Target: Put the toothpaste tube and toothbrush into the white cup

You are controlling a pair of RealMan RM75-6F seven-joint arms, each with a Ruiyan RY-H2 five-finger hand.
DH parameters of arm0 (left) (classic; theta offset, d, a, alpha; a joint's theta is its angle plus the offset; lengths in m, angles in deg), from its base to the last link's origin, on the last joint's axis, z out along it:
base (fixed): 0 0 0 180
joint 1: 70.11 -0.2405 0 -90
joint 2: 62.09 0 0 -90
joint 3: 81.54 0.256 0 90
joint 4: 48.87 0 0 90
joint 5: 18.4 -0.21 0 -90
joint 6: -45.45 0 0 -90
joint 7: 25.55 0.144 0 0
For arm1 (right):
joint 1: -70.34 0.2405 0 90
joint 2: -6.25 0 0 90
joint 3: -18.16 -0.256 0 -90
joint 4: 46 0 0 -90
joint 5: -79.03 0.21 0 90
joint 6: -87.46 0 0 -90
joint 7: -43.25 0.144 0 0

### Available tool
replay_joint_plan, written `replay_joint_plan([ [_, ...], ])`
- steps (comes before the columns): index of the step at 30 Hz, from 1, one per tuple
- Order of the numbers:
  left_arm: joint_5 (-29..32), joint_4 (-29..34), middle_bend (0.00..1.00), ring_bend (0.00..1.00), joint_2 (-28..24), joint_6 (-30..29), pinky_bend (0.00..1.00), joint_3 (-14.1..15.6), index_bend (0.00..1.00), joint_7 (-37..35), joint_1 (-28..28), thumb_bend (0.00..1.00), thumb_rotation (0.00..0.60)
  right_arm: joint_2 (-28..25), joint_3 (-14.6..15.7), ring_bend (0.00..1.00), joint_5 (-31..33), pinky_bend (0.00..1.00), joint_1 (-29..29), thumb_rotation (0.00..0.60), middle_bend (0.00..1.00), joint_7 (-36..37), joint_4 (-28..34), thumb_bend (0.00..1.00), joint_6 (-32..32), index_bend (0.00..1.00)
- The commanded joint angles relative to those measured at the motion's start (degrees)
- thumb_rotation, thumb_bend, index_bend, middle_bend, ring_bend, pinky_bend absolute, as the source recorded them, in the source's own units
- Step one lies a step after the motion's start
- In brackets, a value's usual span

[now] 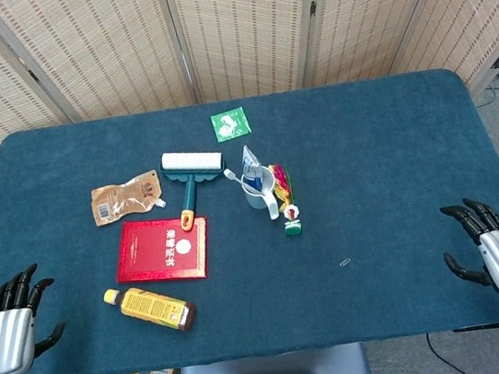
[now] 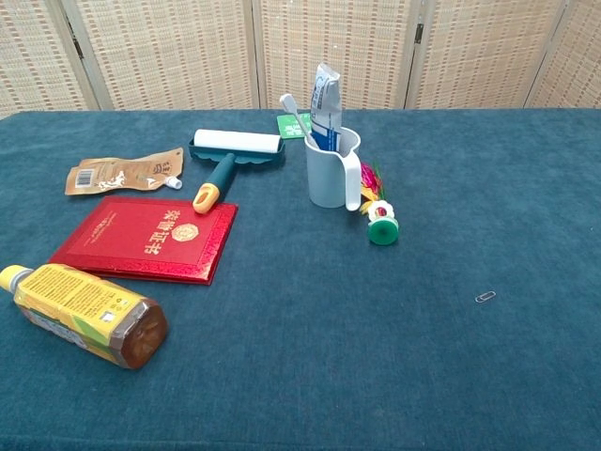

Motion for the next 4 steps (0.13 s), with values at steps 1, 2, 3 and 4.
replay_joint_plan([
  [1, 1.1, 0.7, 0.11, 0.13, 0.4, 0.0, 0.17, -0.9, 0.26, 1.3, 0.5, 0.24, 0.6, -0.5, 0.3, 0.05, -0.4, 0.09, -0.8, 0.6, 0.17, -0.2, 0.1, 0.28, -0.5, 0.15],
  [2, 1.5, 1.0, 0.11, 0.13, 0.6, 0.0, 0.17, -1.1, 0.26, 1.8, 0.7, 0.24, 0.6, -0.6, 0.3, 0.05, -0.6, 0.09, -1.0, 0.6, 0.17, -0.5, 0.2, 0.28, -0.6, 0.14],
  [3, 1.6, 1.1, 0.11, 0.13, 0.8, 0.0, 0.17, -1.3, 0.26, 2.2, 0.8, 0.24, 0.6, -0.7, 0.3, 0.04, -0.6, 0.09, -1.1, 0.6, 0.17, -0.8, 0.2, 0.28, -0.4, 0.14],
  [4, 1.8, 1.2, 0.11, 0.13, 1.0, 0.0, 0.17, -1.4, 0.26, 2.6, 0.9, 0.24, 0.6, -0.8, 0.3, 0.04, -0.6, 0.09, -1.1, 0.6, 0.16, -1.2, 0.2, 0.28, -0.1, 0.13],
])
